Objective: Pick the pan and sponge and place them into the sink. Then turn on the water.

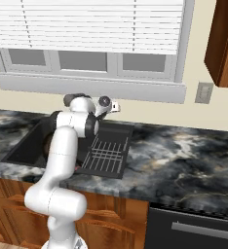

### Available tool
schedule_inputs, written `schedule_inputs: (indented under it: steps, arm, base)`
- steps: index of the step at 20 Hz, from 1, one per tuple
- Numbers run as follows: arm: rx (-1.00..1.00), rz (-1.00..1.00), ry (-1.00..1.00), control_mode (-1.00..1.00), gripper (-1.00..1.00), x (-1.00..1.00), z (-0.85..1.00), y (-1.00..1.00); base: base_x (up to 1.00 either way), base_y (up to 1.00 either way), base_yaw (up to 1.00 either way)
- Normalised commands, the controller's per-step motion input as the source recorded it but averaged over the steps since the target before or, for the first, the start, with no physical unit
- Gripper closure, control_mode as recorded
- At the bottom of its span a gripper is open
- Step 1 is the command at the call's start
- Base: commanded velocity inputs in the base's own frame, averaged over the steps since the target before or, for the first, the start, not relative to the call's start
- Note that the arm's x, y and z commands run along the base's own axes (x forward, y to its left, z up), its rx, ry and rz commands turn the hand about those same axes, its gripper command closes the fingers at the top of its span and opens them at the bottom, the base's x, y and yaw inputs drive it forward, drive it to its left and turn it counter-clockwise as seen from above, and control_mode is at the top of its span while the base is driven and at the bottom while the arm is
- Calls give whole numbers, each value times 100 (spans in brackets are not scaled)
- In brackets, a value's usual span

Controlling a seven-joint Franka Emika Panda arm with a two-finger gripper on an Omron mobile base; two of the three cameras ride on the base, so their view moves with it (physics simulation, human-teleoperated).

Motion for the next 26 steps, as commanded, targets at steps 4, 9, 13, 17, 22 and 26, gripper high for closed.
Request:
schedule_inputs:
  steps: [4,9,13,17,22,26]
  arm:
    - [-3,-9,-5,-100,-100,44,-58,-100]
    - [-1,-9,-4,-100,-100,60,-63,-100]
    - [0,-8,-5,-100,-100,66,-72,-100]
    - [0,-7,-5,-100,-100,67,-74,-100]
    - [2,-3,-1,-100,-100,39,-25,-76]
    - [0,0,0,-100,-100,1,0,-2]
  base:
    - [0,0,0]
    - [0,0,0]
    - [0,0,0]
    - [0,0,0]
    - [0,0,0]
    - [0,0,0]
